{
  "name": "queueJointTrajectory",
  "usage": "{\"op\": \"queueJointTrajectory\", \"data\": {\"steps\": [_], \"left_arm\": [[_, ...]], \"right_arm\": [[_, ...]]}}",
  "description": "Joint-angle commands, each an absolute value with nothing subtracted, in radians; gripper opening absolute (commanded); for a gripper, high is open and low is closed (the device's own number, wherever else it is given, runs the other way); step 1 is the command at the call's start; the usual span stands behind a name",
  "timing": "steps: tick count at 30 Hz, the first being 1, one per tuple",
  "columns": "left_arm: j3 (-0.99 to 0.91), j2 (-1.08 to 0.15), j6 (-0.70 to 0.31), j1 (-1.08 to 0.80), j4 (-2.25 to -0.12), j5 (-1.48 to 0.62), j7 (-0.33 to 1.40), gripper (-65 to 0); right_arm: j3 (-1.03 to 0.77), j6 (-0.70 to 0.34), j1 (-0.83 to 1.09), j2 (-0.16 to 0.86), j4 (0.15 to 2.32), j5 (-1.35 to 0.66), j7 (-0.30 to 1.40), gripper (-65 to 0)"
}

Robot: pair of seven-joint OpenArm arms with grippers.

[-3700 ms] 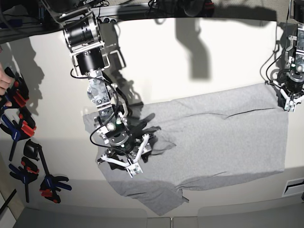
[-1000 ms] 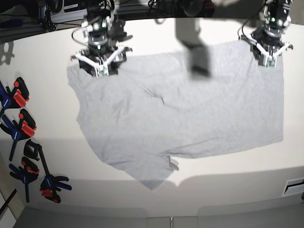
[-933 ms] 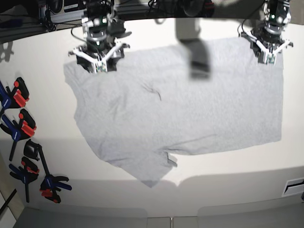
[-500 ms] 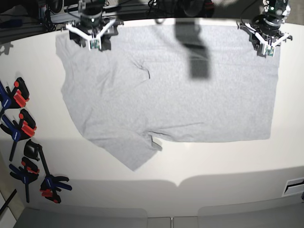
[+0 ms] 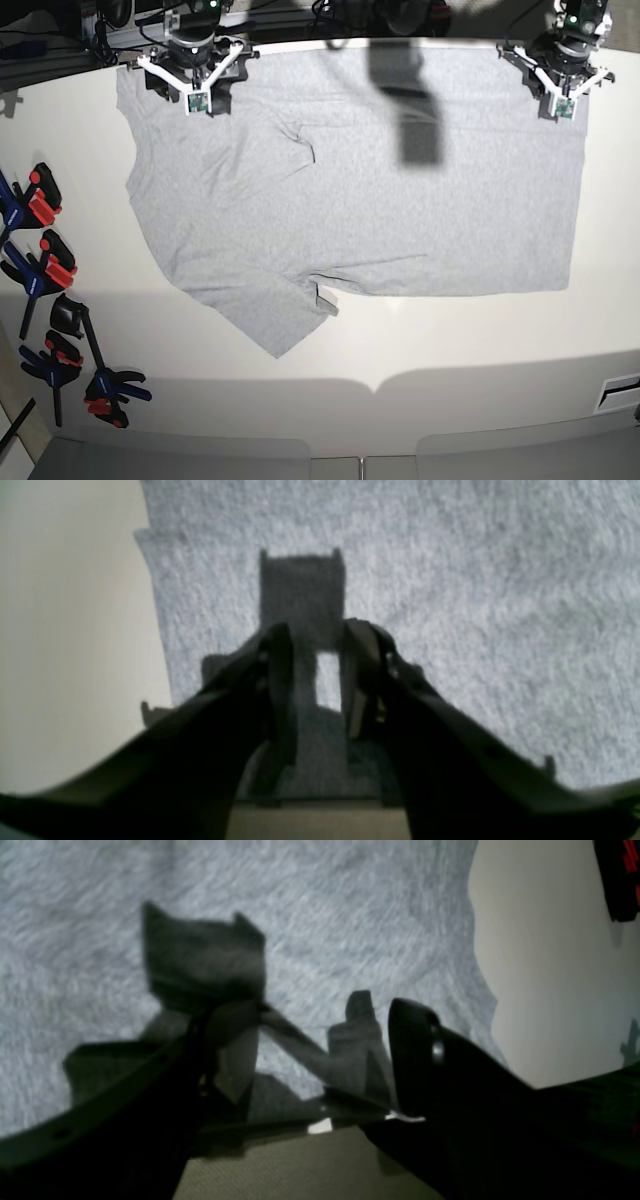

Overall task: Fold the T-shirt properly
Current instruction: 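Grasp the shirt collar edge with both grippers and drag it toward the robot, then reach both grippers to the hem corners of the shirt and grasp them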

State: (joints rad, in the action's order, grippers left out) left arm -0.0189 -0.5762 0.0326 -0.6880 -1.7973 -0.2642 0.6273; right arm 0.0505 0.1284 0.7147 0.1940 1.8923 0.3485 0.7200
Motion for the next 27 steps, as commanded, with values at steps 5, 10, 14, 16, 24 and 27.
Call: {"op": "queueJointTrajectory", "data": {"steps": [5, 10, 14, 16, 24, 27], "left_arm": [[-0.007, -0.577, 0.012, -0.718, -1.827, -0.278, 0.751, -47.5], [-0.007, -0.577, 0.012, -0.717, -1.845, -0.268, 0.732, -47.5], [-0.007, -0.577, 0.035, -0.717, -1.871, -0.179, 0.662, -47.5], [-0.007, -0.577, 0.084, -0.717, -1.896, -0.143, 0.617, -47.5], [-0.007, -0.577, 0.299, -0.717, -2.009, 0.083, 0.533, -47.5], [-0.007, -0.577, 0.377, -0.717, -2.037, 0.149, 0.419, -47.5]], "right_arm": [[0.052, 0.075, 0.725, 0.201, 1.859, 0.377, 0.809, -25.6], [0.052, 0.075, 0.726, 0.247, 1.871, 0.39, 0.808, -25.6], [0.052, 0.08, 0.723, 0.274, 1.914, 0.39, 0.809, -25.6], [0.052, 0.08, 0.717, 0.278, 1.932, 0.39, 0.809, -25.6], [0.054, 0.08, 0.712, 0.277, 2.014, 0.39, 0.81, -25.6], [0.053, 0.08, 0.712, 0.277, 2.053, 0.39, 0.809, -25.6]]}}
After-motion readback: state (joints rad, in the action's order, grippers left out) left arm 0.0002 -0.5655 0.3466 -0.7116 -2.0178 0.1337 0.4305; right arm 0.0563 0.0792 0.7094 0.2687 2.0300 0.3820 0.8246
